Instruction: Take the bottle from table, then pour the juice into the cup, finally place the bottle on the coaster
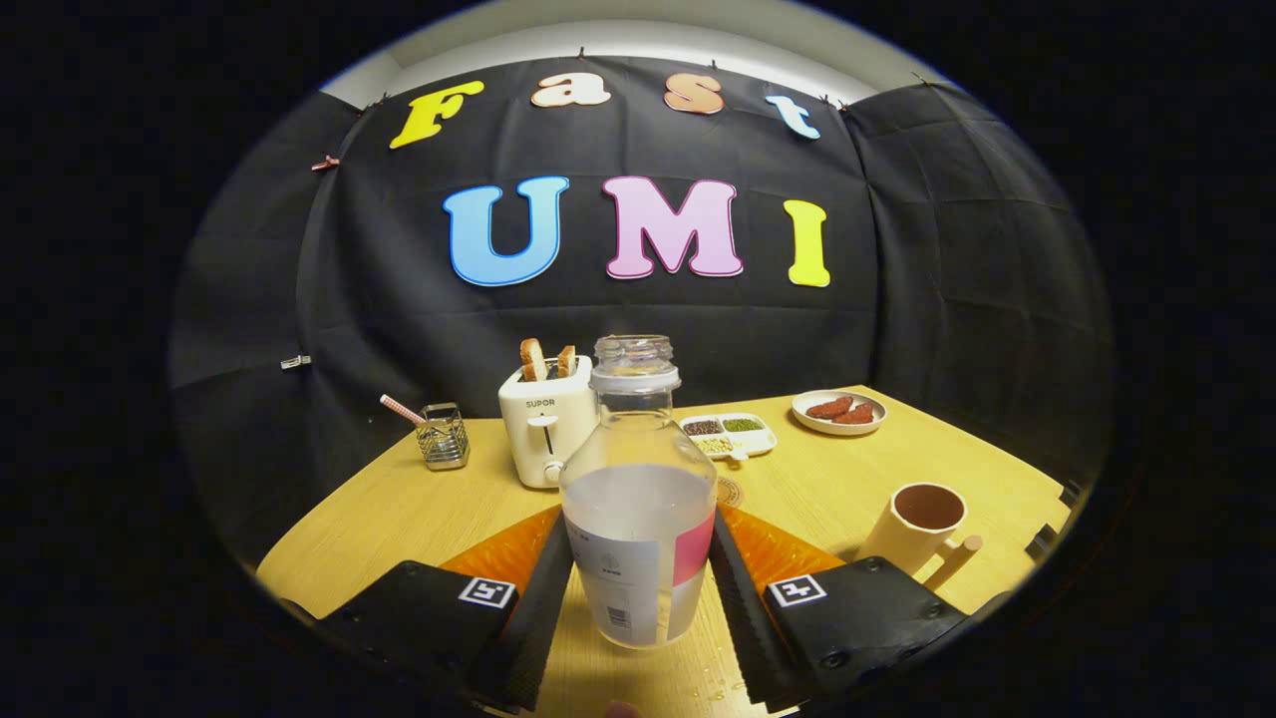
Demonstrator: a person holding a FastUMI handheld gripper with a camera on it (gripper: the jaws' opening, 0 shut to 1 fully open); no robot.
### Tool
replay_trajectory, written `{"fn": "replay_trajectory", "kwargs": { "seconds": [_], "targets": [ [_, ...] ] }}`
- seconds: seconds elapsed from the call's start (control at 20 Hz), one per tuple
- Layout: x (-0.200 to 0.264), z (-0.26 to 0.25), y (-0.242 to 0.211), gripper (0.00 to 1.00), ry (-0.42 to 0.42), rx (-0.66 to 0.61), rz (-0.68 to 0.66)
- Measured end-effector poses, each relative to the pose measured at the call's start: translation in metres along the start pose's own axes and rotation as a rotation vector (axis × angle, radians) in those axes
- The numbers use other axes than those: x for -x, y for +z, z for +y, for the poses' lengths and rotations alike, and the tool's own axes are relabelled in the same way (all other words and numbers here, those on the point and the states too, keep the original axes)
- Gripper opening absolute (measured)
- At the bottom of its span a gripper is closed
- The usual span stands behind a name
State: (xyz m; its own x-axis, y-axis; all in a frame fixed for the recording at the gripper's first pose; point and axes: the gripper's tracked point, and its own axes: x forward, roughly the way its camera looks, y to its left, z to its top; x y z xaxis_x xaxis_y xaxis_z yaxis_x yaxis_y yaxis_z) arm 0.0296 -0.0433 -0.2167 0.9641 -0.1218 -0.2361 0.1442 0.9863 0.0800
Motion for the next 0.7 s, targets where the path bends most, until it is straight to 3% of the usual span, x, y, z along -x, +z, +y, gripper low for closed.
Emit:
{"fn": "replay_trajectory", "kwargs": {
  "seconds": [0.3,0.7],
  "targets": [
    [0.003,-0.031,0.028,0.77,0.02,-0.128,-0.027],
    [-0.002,-0.065,-0.002,0.76,0.058,-0.528,0.113]
  ]
}}
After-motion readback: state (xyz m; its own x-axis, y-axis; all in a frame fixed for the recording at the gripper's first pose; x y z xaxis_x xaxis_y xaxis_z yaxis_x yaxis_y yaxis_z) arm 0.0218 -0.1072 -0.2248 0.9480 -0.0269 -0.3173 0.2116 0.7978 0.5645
